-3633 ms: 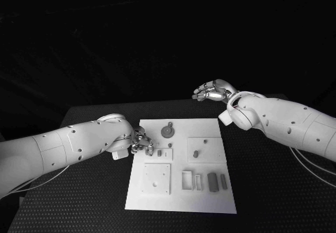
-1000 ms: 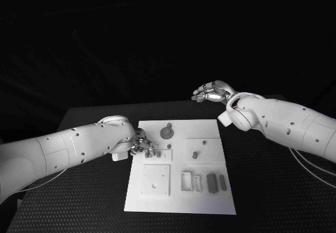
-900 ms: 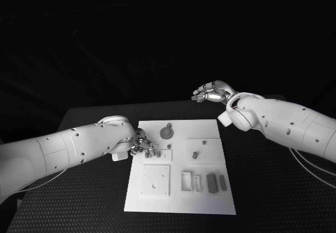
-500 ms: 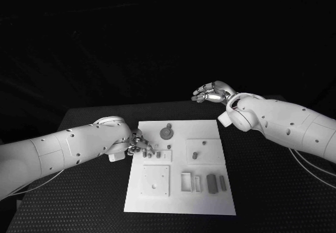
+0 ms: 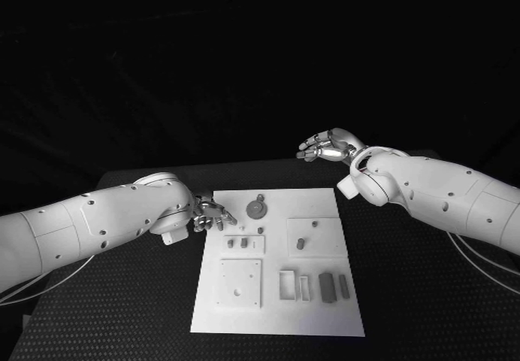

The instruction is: Assemble the parts on the task board

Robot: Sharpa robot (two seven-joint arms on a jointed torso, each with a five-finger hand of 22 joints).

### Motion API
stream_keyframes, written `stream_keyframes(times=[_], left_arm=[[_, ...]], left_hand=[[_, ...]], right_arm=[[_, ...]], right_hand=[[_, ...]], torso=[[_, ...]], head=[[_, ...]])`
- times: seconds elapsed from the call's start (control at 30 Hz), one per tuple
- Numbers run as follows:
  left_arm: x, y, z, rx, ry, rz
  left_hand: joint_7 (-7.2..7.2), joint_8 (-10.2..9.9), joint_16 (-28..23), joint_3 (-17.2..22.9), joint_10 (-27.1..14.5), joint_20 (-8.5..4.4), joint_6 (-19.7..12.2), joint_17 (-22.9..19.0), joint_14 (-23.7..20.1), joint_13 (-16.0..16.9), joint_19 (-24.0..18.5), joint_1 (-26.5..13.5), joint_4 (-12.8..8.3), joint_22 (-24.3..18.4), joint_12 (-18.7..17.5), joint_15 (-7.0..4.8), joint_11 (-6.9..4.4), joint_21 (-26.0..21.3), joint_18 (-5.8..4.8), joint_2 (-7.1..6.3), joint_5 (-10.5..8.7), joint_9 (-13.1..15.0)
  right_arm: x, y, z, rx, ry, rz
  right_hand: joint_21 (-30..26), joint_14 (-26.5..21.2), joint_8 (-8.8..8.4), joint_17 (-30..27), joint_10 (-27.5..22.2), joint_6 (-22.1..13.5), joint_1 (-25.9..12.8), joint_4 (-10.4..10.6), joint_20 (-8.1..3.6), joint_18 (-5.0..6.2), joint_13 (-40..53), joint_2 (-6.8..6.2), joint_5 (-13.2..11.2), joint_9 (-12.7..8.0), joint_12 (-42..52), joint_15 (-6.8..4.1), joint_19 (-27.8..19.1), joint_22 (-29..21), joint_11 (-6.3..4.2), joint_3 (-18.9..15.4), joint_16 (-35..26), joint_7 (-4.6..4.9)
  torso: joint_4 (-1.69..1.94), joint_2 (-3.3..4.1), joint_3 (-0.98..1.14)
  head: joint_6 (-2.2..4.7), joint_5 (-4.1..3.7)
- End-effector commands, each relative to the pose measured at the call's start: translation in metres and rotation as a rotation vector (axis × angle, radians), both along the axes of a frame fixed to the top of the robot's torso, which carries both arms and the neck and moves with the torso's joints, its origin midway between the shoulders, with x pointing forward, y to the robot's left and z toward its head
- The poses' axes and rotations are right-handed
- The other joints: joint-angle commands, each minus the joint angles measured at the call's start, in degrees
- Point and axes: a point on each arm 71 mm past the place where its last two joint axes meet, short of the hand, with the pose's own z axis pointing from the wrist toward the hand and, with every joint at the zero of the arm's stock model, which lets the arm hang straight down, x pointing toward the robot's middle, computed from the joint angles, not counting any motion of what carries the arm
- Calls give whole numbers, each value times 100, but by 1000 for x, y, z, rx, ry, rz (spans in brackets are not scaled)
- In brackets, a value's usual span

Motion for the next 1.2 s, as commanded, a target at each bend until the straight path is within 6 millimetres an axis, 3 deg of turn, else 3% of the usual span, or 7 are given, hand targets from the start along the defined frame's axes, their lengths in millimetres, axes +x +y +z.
stream_keyframes(times=[0.03,0.2,0.3,0.4,0.53,0.97,1.2], left_arm=[[3,-9,12,-223,-108,18],[6,-21,26,-358,-351,-79],[3,-26,27,-342,-477,-177],[-3,-32,25,-313,-593,-282],[-9,-41,20,-289,-671,-393],[-19,-60,-9,-220,-704,-544],[-22,-70,-22,-222,-669,-559]], left_hand=[[78,-2,-328,-9,-424,-586,-132,-169,-385,-168,-322,88,-63,-80,-363,144,110,-255,-159,29,-10,-5],[286,-21,-1334,82,-1124,6,-334,-681,-1137,-690,-1123,953,-791,-384,-1411,774,383,-1041,-326,369,19,-52],[288,-151,-1853,201,-1156,306,-272,-908,-1235,-1144,-1294,1781,-1296,-492,-2162,1067,532,-1336,-257,794,561,-196],[331,-314,-1940,159,-1049,328,-162,-899,-1110,-1449,-1214,2139,-1455,-471,-2658,1072,667,-1372,-213,791,514,-321],[334,-492,-1794,2,-987,230,-140,-754,-869,-1771,-1016,2340,-1491,-388,-3303,949,796,-1307,-192,524,40,-421],[322,-725,-1515,-253,-763,57,21,-525,-466,-2130,-651,2580,-1556,-247,-4306,798,852,-1217,-170,575,52,-608],[356,-771,-1503,-246,-623,50,59,-503,-364,-2190,-580,2608,-1570,-221,-4459,787,838,-1211,-146,608,90,-666]], right_arm=[[0,0,0,3,-3,5],[0,-1,0,2,-3,3],[0,-1,0,3,-3,5],[-1,-1,0,3,-3,6],[0,-2,0,2,-2,4],[1,1,0,4,-2,7],[1,4,0,5,-2,12]], right_hand=[[-24,-31,14,-9,-1,-34,17,32,9,-21,-4,-47,23,-7,-31,1,-39,6,38,9,36,36],[-25,-31,16,-11,0,-34,21,32,8,-21,-3,-43,23,-8,-32,1,-38,9,37,12,37,34],[-34,-35,38,-18,15,-5,31,32,8,-24,1,-23,-4,-4,-32,-7,-36,25,8,15,43,-21],[-37,-35,44,-20,17,1,34,31,6,-25,1,-16,-12,-3,-33,-7,-36,30,6,15,45,-32],[-39,-35,47,-21,19,5,37,30,6,-25,2,-12,-15,-3,-34,-8,-35,34,4,16,47,-39],[-45,-34,43,-25,20,-7,27,33,4,-25,1,-17,-10,-9,-39,-6,-31,45,19,7,53,-24],[-47,-34,42,-27,20,-10,29,32,3,-25,1,-16,-3,-11,-41,-5,-30,49,23,7,54,-18]], torso=[[9,1,-3],[0,4,3],[-4,8,2],[-3,10,2],[-15,3,6],[-20,12,10],[-20,16,5]], head=[[40,-35],[105,-42],[144,-46],[146,-51],[190,-53],[224,-94],[217,-126]])
